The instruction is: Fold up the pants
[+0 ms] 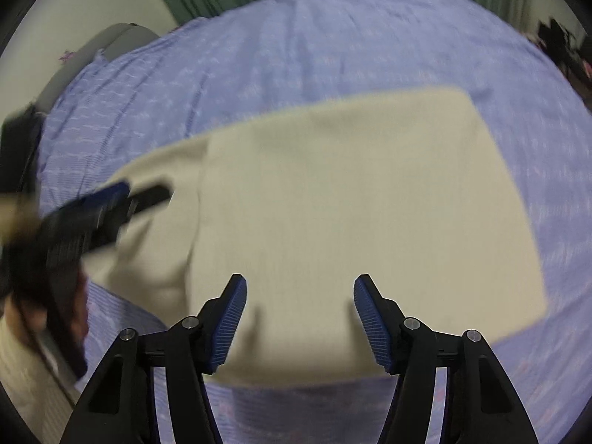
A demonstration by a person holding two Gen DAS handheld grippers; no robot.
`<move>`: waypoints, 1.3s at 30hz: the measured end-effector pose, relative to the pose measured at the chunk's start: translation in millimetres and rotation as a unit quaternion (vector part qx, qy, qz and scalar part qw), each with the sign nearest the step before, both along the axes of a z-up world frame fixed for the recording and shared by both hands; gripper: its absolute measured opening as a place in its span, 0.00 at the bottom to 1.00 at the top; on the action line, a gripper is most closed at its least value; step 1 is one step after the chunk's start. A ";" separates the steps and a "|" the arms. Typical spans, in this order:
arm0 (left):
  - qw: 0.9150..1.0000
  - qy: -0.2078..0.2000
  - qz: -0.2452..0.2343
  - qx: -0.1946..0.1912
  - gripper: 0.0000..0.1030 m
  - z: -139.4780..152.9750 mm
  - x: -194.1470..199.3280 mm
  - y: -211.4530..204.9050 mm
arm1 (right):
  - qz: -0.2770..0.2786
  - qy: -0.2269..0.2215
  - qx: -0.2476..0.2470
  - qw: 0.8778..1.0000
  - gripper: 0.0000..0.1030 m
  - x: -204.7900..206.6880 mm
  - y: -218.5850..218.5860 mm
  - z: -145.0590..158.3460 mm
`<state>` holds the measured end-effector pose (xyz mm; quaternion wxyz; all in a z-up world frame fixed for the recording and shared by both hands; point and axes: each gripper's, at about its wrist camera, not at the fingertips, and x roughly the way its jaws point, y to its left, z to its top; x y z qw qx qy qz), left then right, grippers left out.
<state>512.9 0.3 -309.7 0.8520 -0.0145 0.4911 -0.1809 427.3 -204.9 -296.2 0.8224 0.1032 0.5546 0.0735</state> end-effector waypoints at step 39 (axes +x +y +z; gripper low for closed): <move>0.998 0.020 0.053 -0.037 0.19 -31.9 73.3 -6.7 | 0.021 0.027 0.045 0.998 0.36 -44.0 46.9 -18.4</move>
